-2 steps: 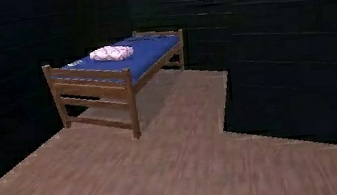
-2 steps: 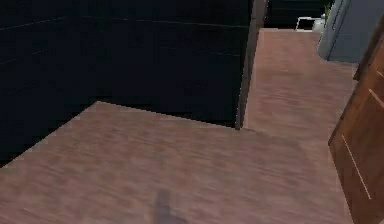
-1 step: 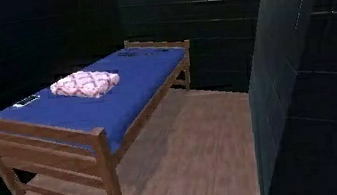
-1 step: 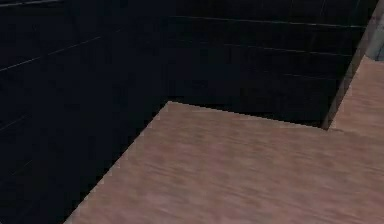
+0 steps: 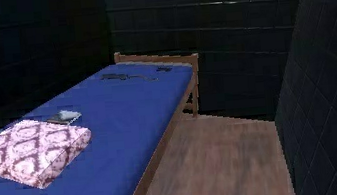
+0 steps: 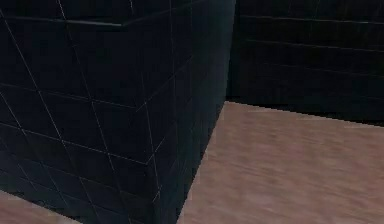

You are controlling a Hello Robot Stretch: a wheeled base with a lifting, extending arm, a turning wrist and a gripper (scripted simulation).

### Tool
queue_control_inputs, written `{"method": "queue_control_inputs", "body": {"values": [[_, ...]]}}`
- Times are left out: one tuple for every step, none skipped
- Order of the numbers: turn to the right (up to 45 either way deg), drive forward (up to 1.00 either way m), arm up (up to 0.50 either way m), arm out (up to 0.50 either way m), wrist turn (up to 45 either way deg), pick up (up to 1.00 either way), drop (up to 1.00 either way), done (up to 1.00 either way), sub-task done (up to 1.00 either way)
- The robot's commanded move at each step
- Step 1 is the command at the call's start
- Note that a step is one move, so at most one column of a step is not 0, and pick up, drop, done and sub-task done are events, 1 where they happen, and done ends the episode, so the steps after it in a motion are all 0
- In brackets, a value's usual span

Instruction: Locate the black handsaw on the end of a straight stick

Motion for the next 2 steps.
{"method": "queue_control_inputs", "body": {"values": [[18.0, 0.0, 0.0, 0.0, 0.0, 0.0, 0.0, 0.0, 0.0], [0.0, 0.95, 0.0, 0.0, 0.0, 0.0, 0.0, 0.0, 0.0]]}}
